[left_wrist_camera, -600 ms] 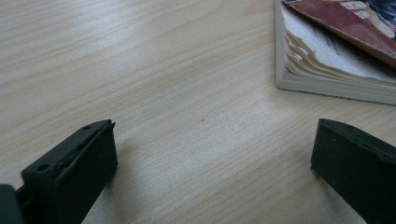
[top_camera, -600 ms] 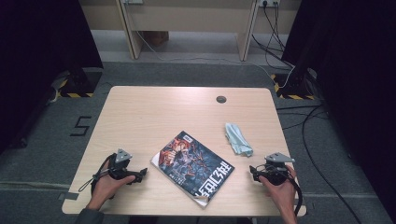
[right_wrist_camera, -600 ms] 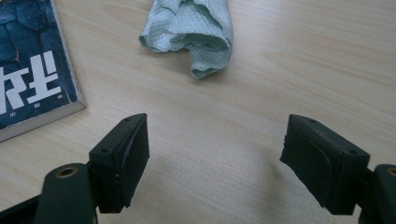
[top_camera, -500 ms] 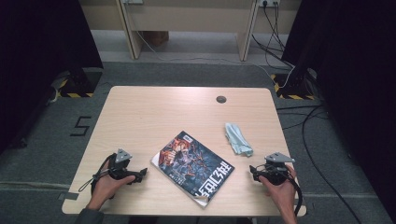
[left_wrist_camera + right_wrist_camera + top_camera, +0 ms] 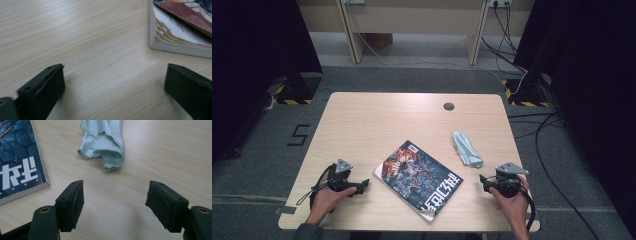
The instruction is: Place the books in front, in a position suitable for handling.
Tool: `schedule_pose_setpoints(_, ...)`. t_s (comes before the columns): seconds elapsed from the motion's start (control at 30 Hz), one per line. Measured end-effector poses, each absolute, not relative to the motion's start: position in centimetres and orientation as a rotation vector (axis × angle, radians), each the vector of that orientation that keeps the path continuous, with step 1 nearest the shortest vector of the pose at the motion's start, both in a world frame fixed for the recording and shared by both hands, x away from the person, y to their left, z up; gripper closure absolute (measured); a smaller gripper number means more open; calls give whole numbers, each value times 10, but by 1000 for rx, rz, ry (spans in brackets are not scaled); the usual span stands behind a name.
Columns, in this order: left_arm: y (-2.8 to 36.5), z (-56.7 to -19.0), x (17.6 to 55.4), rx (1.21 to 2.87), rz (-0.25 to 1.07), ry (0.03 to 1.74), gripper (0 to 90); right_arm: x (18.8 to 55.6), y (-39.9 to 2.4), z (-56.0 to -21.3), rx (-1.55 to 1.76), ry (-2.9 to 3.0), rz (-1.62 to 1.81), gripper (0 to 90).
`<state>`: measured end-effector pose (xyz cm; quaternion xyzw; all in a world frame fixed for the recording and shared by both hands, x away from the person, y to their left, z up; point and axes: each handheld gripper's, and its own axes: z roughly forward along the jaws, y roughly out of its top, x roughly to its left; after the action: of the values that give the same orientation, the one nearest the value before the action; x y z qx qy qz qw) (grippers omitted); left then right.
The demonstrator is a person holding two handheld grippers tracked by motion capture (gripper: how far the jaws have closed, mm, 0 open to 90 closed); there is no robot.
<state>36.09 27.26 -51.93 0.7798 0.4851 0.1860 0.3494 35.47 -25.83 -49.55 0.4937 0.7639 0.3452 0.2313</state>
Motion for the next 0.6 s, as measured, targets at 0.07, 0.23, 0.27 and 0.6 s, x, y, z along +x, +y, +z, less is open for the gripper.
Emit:
schedule_pose_setpoints(0.07, 274, -514, 363, 1950, 430, 1264, 231, 354, -256, -495, 1367, 2113, 986, 346)
schedule_pose_setpoints(0.23, 265, -507, 366, 1878, 418, 1244, 232, 353, -243, -494, 1320, 2159, 1022, 353)
schedule_pose_setpoints(0.27, 258, -504, 371, 1858, 408, 1229, 249, 352, -234, -493, 1276, 2203, 1027, 355)
schedule_pose_setpoints(0.6, 207, -496, 397, 1973, 373, 1134, 367, 338, -202, -488, 1204, 2315, 1077, 323)
